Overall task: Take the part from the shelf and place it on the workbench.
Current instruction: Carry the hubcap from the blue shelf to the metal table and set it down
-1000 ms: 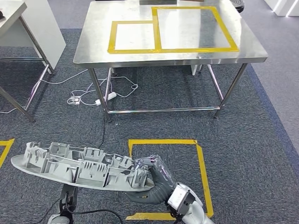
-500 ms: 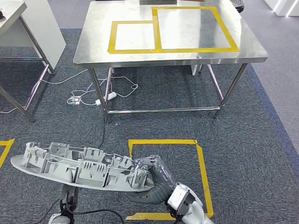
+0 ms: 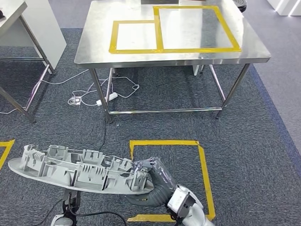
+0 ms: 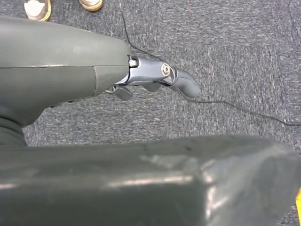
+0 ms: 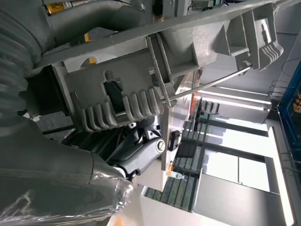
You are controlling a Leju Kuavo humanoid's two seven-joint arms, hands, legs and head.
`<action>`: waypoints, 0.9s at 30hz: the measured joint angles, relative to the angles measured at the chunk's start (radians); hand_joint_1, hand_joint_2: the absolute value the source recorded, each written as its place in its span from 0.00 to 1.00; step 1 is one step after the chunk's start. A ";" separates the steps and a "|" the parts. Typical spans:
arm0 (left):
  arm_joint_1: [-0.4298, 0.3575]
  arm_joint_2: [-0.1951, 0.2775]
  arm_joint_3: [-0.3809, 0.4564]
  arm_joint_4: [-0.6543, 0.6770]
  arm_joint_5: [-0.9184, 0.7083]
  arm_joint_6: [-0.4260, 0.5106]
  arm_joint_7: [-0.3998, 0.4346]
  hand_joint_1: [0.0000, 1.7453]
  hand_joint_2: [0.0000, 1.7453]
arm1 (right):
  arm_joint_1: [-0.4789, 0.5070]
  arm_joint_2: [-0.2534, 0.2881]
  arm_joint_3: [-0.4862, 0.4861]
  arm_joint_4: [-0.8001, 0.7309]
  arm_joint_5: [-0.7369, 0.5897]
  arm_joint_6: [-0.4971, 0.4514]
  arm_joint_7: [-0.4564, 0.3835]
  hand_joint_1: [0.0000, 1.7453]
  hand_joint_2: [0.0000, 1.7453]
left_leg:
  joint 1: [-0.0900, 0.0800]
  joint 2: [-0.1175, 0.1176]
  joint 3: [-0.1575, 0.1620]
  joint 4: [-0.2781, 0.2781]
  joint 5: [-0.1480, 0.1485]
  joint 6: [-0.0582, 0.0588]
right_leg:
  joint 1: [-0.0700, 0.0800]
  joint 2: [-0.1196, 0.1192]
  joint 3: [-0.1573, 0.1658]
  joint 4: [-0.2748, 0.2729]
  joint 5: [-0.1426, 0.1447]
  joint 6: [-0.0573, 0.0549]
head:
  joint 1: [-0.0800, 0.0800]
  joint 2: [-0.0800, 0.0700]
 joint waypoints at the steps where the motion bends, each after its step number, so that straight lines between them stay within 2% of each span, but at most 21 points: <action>1: 0.001 0.000 -0.004 -0.001 0.002 -0.002 0.000 0.00 0.00 | -0.001 0.000 0.000 0.000 0.000 0.000 0.000 1.00 1.00 | 0.003 0.000 0.003 -0.006 0.003 0.004 | 0.000 0.003 -0.007 0.014 -0.011 0.003 | 0.001 0.000; 3: 0.002 0.000 -0.013 -0.004 0.008 -0.009 0.000 0.00 0.00 | -0.002 0.000 0.001 0.000 -0.001 0.001 0.000 1.00 1.00 | 0.007 -0.001 0.009 -0.014 0.007 0.010 | -0.002 0.012 -0.049 0.103 -0.062 0.006 | 0.007 0.000; 5: 0.004 0.000 -0.018 -0.005 0.014 -0.015 0.000 0.00 0.00 | -0.001 0.000 0.001 0.003 -0.001 0.001 0.000 1.00 1.00 | 0.006 -0.002 0.009 -0.014 0.006 0.012 | -0.003 0.016 -0.116 0.239 -0.121 0.007 | 0.010 0.000; 6: 0.006 0.001 -0.020 -0.006 0.016 -0.017 0.000 0.00 0.00 | 0.000 0.000 0.001 0.005 -0.001 0.001 0.001 1.00 1.00 | 0.006 -0.003 0.009 -0.014 0.005 0.011 | -0.004 0.016 -0.138 0.279 -0.129 0.008 | 0.010 0.000; 7: 0.007 0.001 -0.022 -0.006 0.018 -0.019 0.000 0.00 0.00 | 0.000 0.000 0.001 0.006 -0.001 0.001 0.002 1.00 1.00 | 0.007 -0.005 0.009 -0.013 0.004 0.010 | -0.005 0.016 -0.142 0.281 -0.116 0.009 | 0.010 0.000; 8: 0.008 0.001 -0.025 -0.006 0.020 -0.022 0.000 0.00 0.00 | 0.001 0.000 0.001 0.008 -0.001 0.001 0.002 1.00 1.00 | 0.009 -0.008 0.010 -0.012 0.003 0.006 | -0.007 0.016 -0.124 0.238 -0.084 0.010 | 0.010 0.000; 9: 0.008 0.001 -0.028 -0.006 0.023 -0.025 0.000 0.00 0.00 | 0.000 0.000 0.001 0.009 -0.001 0.001 0.002 1.00 1.00 | 0.011 -0.011 0.010 -0.010 0.002 0.001 | -0.010 0.016 -0.091 0.167 -0.046 0.011 | 0.010 0.000; 10: 0.008 0.002 -0.031 -0.006 0.027 -0.029 0.000 0.00 0.00 | 0.000 0.000 0.002 0.010 -0.001 0.001 0.003 1.00 1.00 | 0.011 -0.014 0.009 -0.007 0.000 -0.006 | -0.012 0.020 -0.057 0.100 -0.020 0.013 | 0.012 0.000; 11: 0.008 0.002 -0.034 -0.006 0.030 -0.031 0.000 0.00 0.00 | -0.001 0.000 0.002 0.010 -0.001 0.002 0.003 1.00 1.00 | 0.010 -0.017 0.007 -0.003 0.000 -0.013 | -0.013 0.024 -0.031 0.050 -0.004 0.011 | 0.013 0.000; 12: 0.009 0.003 -0.035 -0.006 0.032 -0.032 0.000 0.00 0.00 | -0.001 0.000 0.002 0.011 -0.001 0.002 0.003 1.00 1.00 | 0.009 -0.018 0.005 -0.001 0.001 -0.020 | -0.013 0.027 -0.020 0.026 0.000 0.007 | 0.014 0.000; 15: 0.010 0.005 -0.036 -0.006 0.038 -0.032 0.000 0.00 0.00 | -0.001 0.000 0.003 0.013 -0.001 0.003 0.003 1.00 1.00 | 0.011 -0.018 0.001 0.000 0.003 -0.035 | -0.010 0.031 -0.024 0.028 0.000 -0.016 | 0.011 0.000; 17: 0.009 0.006 -0.038 -0.006 0.042 -0.030 0.000 0.00 0.00 | -0.003 0.000 0.003 0.014 -0.001 0.004 0.003 1.00 1.00 | 0.013 -0.015 -0.016 0.038 -0.026 -0.043 | -0.011 0.029 -0.024 0.028 0.001 -0.032 | 0.009 0.000; 18: 0.008 0.006 -0.040 -0.006 0.043 -0.029 0.000 0.00 0.00 | -0.004 0.000 0.003 0.014 -0.001 0.004 0.003 1.00 1.00 | 0.013 -0.013 -0.037 0.087 -0.055 -0.045 | -0.011 0.027 -0.023 0.027 0.002 -0.037 | 0.008 0.000; 20: 0.008 0.006 -0.045 -0.006 0.045 -0.024 0.000 0.00 0.00 | -0.005 0.000 0.003 0.014 -0.001 0.004 0.003 1.00 1.00 | 0.013 -0.012 -0.097 0.220 -0.116 -0.048 | -0.009 0.024 -0.024 0.027 0.002 -0.044 | 0.006 0.000; 21: 0.008 0.006 -0.048 -0.006 0.045 -0.021 0.000 0.00 0.00 | -0.005 0.000 0.003 0.016 -0.001 0.004 0.003 1.00 1.00 | 0.013 -0.012 -0.118 0.268 -0.129 -0.047 | -0.008 0.023 -0.024 0.027 0.001 -0.045 | 0.006 0.000; 22: 0.008 0.007 -0.052 -0.006 0.045 -0.019 0.000 0.00 0.00 | -0.006 0.000 0.003 0.017 -0.001 0.004 0.003 1.00 1.00 | 0.012 -0.012 -0.124 0.283 -0.125 -0.046 | -0.007 0.023 -0.024 0.027 0.001 -0.045 | 0.006 0.000; 23: 0.008 0.008 -0.055 -0.006 0.046 -0.017 0.000 0.00 0.00 | -0.006 0.000 0.003 0.018 -0.001 0.004 0.003 1.00 1.00 | 0.012 -0.012 -0.112 0.260 -0.103 -0.044 | -0.007 0.023 -0.024 0.027 0.001 -0.045 | 0.006 0.000; 25: 0.005 0.009 -0.060 -0.006 0.048 -0.016 -0.001 0.00 0.00 | -0.008 0.000 0.003 0.018 -0.001 0.005 0.003 1.00 1.00 | 0.012 -0.009 -0.050 0.137 -0.040 -0.039 | -0.006 0.023 -0.022 0.028 0.000 -0.042 | 0.006 0.000; 27: 0.002 0.009 -0.061 -0.006 0.051 -0.016 -0.001 0.00 0.00 | -0.011 0.000 0.003 0.018 -0.001 0.005 0.003 1.00 1.00 | 0.009 -0.005 -0.001 0.036 -0.015 -0.035 | -0.001 0.024 -0.024 0.029 -0.002 -0.033 | 0.006 0.000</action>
